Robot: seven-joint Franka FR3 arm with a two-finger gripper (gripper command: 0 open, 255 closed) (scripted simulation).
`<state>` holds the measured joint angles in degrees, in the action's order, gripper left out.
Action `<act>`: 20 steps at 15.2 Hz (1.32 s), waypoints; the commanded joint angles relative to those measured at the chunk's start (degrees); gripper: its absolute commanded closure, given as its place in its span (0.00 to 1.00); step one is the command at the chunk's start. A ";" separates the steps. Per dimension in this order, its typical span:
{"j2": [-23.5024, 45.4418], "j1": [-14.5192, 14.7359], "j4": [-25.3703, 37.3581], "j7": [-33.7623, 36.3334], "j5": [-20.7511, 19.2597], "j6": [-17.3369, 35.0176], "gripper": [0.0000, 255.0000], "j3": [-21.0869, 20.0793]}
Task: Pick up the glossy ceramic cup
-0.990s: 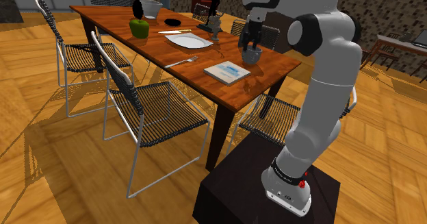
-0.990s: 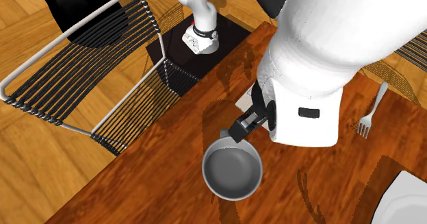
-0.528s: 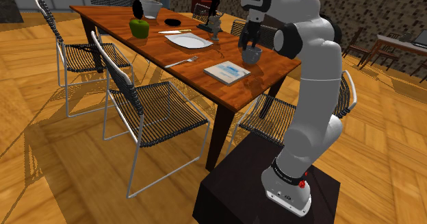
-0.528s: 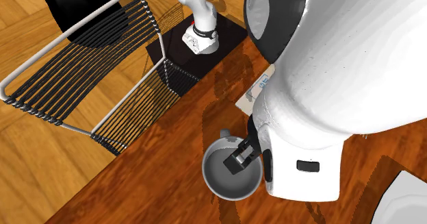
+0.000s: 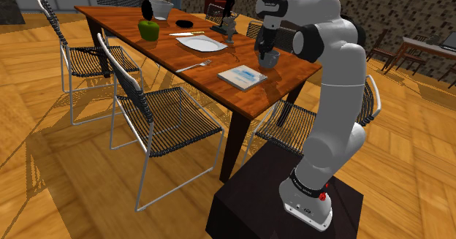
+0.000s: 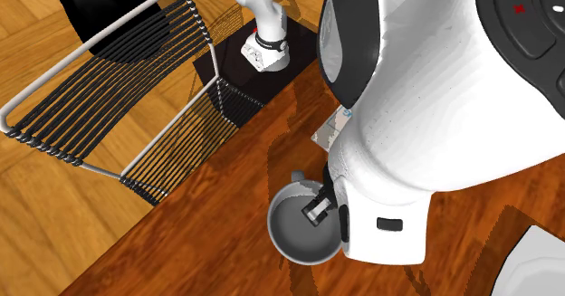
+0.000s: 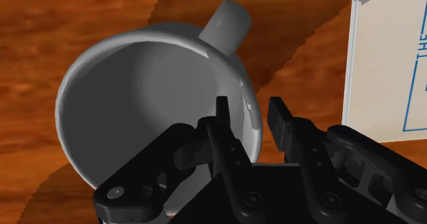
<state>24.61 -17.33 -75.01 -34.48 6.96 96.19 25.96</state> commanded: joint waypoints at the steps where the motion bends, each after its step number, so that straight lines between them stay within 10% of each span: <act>1: -0.05 0.03 -0.14 0.01 -0.01 0.10 1.00 0.00; 20: 2.71 -2.26 13.50 -0.40 1.05 -10.76 1.00 0.02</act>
<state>27.21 -19.36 -62.61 -34.77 7.94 86.38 25.95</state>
